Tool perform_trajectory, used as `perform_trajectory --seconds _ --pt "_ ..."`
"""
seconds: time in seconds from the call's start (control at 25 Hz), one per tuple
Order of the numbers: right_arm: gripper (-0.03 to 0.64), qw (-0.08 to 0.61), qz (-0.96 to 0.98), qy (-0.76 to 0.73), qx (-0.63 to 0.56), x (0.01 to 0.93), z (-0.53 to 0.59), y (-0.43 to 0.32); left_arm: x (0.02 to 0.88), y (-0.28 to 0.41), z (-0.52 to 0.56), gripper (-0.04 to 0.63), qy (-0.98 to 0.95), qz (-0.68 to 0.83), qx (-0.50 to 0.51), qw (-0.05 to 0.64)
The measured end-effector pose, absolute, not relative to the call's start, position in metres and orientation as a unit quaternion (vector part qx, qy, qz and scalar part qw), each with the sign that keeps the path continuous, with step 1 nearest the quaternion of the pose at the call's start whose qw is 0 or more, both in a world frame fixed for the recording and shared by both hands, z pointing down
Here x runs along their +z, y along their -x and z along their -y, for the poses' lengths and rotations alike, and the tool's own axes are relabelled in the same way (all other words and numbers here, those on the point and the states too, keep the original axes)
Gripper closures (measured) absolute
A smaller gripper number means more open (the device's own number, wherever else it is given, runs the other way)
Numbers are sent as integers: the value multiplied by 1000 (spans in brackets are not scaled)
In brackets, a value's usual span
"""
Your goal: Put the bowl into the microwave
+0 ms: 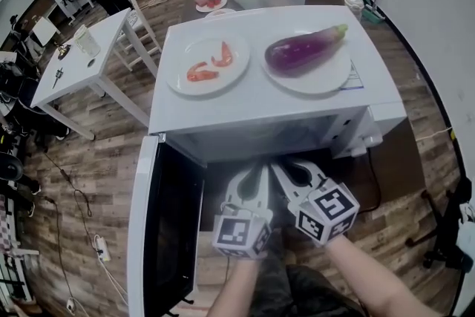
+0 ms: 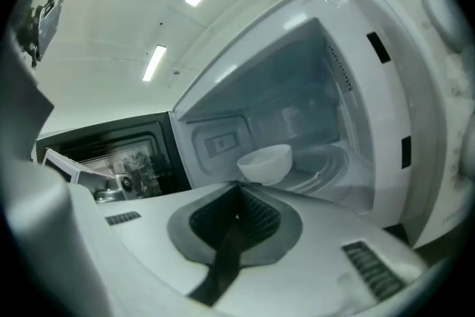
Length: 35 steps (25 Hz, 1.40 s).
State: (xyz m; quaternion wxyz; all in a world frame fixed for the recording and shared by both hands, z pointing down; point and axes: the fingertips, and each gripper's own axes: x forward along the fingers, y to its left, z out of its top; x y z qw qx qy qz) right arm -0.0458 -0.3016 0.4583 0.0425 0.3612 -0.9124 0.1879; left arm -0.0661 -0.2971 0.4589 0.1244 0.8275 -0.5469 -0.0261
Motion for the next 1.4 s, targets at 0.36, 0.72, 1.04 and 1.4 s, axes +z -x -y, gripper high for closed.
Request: perform_trajectory --seconds 0.36,0.72,1.04,1.4 --pt "615 57 922 -346 164 436 266 40 435 59 266 595 -832 542 -25 115" --pt "615 69 930 -325 159 421 226 37 422 54 229 595 -832 539 -22 130" --pt "615 66 936 -310 153 399 202 35 402 52 207 595 -832 539 -32 130" --pt "615 62 940 -296 158 379 174 26 382 43 182 595 -836 534 -27 121"
